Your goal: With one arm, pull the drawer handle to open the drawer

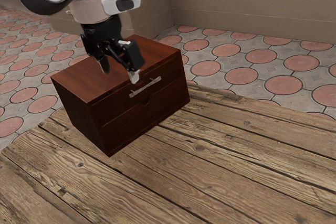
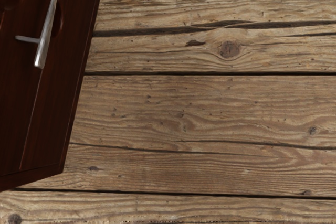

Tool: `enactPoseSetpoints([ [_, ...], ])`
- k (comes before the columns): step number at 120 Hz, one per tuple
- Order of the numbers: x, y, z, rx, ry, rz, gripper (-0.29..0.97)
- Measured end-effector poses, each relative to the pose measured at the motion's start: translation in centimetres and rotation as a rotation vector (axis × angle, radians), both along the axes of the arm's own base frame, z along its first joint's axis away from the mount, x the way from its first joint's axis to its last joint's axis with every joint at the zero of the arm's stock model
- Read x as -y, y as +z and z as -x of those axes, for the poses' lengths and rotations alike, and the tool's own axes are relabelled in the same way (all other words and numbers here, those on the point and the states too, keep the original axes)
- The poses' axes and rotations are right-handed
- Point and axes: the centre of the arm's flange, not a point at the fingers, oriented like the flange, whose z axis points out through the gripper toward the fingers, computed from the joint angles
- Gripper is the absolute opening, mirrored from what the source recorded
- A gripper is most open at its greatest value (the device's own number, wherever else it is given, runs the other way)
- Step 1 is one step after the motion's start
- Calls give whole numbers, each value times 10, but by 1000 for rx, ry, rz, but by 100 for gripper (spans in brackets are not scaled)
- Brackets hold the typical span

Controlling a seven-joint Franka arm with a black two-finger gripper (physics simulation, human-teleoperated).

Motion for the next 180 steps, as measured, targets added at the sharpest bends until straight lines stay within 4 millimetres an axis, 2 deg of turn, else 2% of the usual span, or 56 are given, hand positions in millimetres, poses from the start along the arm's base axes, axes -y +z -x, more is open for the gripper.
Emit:
enactPoseSetpoints([
  [24, -16, 1, 8, -42, 32, -12, 68],
  [26, -17, 6, 10, -35, 35, -9, 68],
  [36, -25, 66, 33, 74, 53, 0, 68],
  [41, -29, 79, 38, 101, 61, 6, 68],
  [46, -34, 80, 37, 108, 69, 12, 68],
  [54, -42, 66, 23, 89, 81, 19, 68],
  [62, -43, 43, 2, 53, 78, 24, 68],
  [78, 1, -3, -39, -2, -7, 28, 68],
  [85, 10, -14, -49, -9, -23, 27, 68],
  [118, 9, -41, -67, -27, -23, 13, 68],
  [123, 10, -42, -68, -27, -24, -13, 68],
  [132, 26, -48, -73, -32, -49, -93, 68],
  [145, 20, -56, -79, -27, -33, -180, 68],
  [166, 18, -79, -91, -27, 1, -255, 68],
  [180, 29, -98, -104, -20, -8, -283, 68],
])
